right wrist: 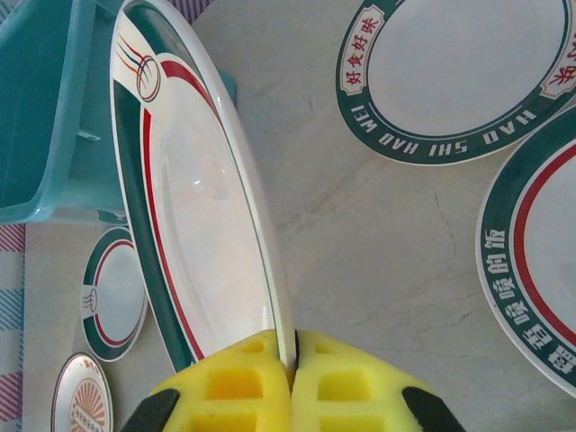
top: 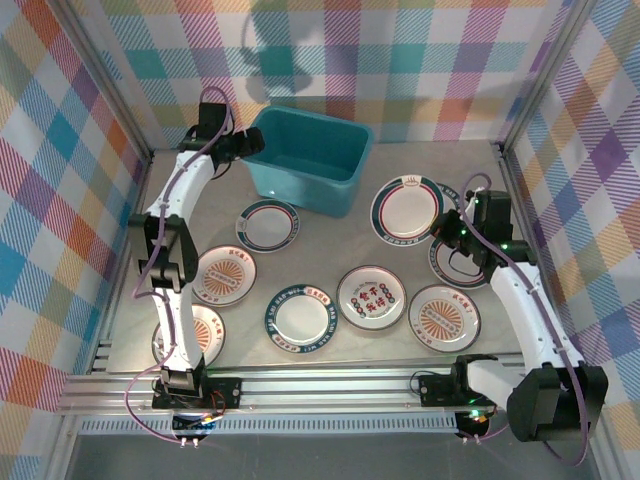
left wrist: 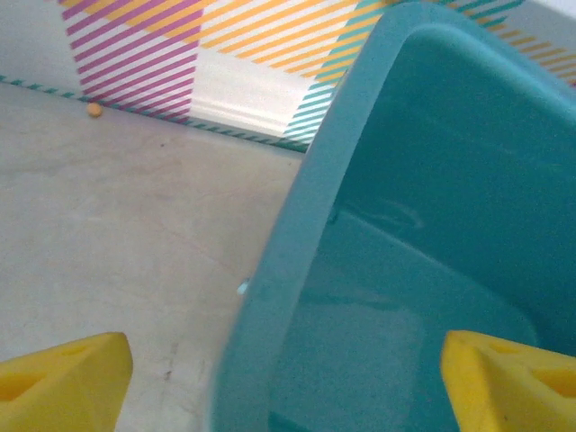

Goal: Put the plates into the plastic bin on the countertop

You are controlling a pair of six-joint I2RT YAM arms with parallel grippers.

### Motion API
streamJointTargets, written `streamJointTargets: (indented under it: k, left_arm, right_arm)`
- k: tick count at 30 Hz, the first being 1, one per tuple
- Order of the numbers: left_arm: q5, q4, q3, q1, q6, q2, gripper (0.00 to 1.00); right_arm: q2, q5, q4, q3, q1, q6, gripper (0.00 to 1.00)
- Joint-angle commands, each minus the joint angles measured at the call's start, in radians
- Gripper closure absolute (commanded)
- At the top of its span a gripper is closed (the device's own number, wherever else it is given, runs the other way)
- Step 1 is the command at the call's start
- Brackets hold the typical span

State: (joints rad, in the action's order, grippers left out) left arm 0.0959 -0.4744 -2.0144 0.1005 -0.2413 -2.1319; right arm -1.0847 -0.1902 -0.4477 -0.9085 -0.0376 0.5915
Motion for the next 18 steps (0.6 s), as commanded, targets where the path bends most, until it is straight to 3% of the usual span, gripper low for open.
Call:
streamJointTargets:
  k: [1, 11, 18]
  left_arm:
    - [0.087, -0.028, -0.072, -0.005, -0.024, -0.035, 0.18]
    - [0.127, 0.027, 0.063, 0.039, -0.178, 0.017, 0.39]
    - [0.062, 0.152, 0.289, 0.093, -0.324, 0.154, 0.46]
  right_arm:
    - [0.036, 0.003, -0.003, -0.036, 0.007, 0.017, 1.0]
    - [0.101, 0.033, -0.025, -0.029, 0.007, 0.047, 1.0]
    - [0.206, 0.115, -0.077, -0.07, 0.018, 0.025, 1.0]
